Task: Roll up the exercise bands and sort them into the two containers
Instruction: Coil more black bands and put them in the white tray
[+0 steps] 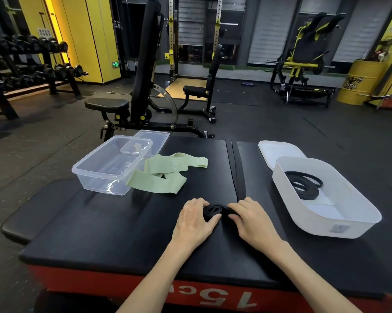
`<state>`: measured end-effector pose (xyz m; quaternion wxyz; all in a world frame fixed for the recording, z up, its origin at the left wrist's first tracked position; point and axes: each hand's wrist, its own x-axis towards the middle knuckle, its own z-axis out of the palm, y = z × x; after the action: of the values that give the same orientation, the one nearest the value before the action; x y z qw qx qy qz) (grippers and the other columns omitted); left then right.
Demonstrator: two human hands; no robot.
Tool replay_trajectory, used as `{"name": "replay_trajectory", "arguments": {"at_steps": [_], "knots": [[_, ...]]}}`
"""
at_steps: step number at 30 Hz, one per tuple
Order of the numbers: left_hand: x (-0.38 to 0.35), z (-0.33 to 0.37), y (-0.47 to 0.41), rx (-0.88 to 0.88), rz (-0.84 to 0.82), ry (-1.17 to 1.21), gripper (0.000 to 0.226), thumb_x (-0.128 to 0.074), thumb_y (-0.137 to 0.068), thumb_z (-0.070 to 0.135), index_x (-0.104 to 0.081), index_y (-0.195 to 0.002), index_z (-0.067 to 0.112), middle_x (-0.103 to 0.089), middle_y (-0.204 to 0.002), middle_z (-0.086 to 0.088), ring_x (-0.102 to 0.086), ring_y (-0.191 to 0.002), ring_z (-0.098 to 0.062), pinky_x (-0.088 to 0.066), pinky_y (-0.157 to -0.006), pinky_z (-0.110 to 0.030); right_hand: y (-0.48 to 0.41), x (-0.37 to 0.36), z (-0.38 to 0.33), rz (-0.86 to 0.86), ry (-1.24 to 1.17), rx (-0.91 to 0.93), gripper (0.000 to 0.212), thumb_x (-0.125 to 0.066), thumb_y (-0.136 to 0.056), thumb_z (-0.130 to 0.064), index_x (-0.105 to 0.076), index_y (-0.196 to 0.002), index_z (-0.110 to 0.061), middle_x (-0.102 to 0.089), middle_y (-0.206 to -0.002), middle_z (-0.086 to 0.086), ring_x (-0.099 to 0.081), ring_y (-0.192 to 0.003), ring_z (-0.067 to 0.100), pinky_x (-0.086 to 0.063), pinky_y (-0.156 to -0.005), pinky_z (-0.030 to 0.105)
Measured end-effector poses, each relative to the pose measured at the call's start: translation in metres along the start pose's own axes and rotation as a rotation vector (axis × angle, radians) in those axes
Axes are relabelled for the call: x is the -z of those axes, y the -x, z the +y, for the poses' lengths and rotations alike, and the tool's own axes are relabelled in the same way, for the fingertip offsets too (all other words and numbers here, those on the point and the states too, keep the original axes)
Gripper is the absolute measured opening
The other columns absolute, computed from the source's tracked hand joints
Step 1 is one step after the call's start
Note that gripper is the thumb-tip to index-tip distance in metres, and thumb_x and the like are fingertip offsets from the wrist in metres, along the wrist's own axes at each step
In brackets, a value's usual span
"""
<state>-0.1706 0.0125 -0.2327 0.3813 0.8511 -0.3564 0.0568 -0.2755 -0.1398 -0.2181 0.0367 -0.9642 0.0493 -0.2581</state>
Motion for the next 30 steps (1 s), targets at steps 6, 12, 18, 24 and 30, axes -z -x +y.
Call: {"name": "replay_trajectory", "arguments": {"at_steps": [6, 12, 18, 24, 30], "knots": [[0.001, 0.002, 0.001, 0.003, -0.008, -0.009, 0.043, -0.065, -0.081, 0.051, -0.057, -0.109, 0.02, -0.059, -0.101, 0.007, -0.051, -0.1, -0.011, -0.041, -0.089, -0.021, 0.004, 0.002, -0.023, 0.045, 0.107, -0.004, 0.024, -0.047, -0.087, -0.024, -0.066, -0.082, -0.011, -0.046, -0.061, -0.003, -0.045, -0.063, 0.02, -0.032, -0.054, 0.028], [0.002, -0.001, 0.0, -0.009, -0.058, -0.011, 0.051, -0.068, -0.08, 0.05, -0.06, -0.119, 0.018, -0.058, -0.103, 0.003, -0.056, -0.098, -0.015, -0.043, -0.09, -0.025, 0.003, 0.001, -0.033, 0.009, 0.185, -0.056, 0.02, -0.05, -0.084, -0.019, -0.067, -0.081, -0.01, -0.045, -0.06, -0.002, -0.044, -0.063, 0.02, -0.031, -0.055, 0.029], [0.008, -0.001, 0.0, -0.057, -0.1, -0.004, 0.06, -0.072, -0.077, 0.047, -0.059, -0.128, 0.016, -0.06, -0.099, -0.002, -0.058, -0.091, -0.016, -0.043, -0.086, -0.022, 0.006, 0.002, -0.032, -0.021, 0.154, -0.027, 0.026, -0.047, -0.083, -0.021, -0.068, -0.092, -0.007, -0.049, -0.067, 0.0, -0.047, -0.067, 0.021, -0.04, -0.058, 0.032], [0.006, 0.009, 0.005, -0.003, -0.055, -0.009, 0.045, -0.068, -0.078, 0.049, -0.059, -0.113, 0.021, -0.057, -0.102, 0.006, -0.058, -0.092, -0.015, -0.048, -0.084, -0.028, 0.003, 0.005, -0.024, -0.033, 0.05, -0.055, 0.032, -0.041, -0.088, -0.027, -0.068, -0.083, -0.011, -0.045, -0.063, -0.004, -0.042, -0.065, 0.017, -0.04, -0.053, 0.031], [0.002, 0.02, -0.003, 0.148, 0.0, 0.004, 0.038, -0.066, -0.078, 0.05, -0.055, -0.099, 0.02, -0.056, -0.099, 0.006, -0.055, -0.095, -0.014, -0.044, -0.083, -0.024, -0.003, 0.005, -0.027, -0.052, -0.038, -0.15, 0.021, -0.05, -0.085, -0.023, -0.066, -0.092, -0.012, -0.047, -0.068, -0.006, -0.04, -0.07, 0.015, -0.037, -0.061, 0.028]]}}
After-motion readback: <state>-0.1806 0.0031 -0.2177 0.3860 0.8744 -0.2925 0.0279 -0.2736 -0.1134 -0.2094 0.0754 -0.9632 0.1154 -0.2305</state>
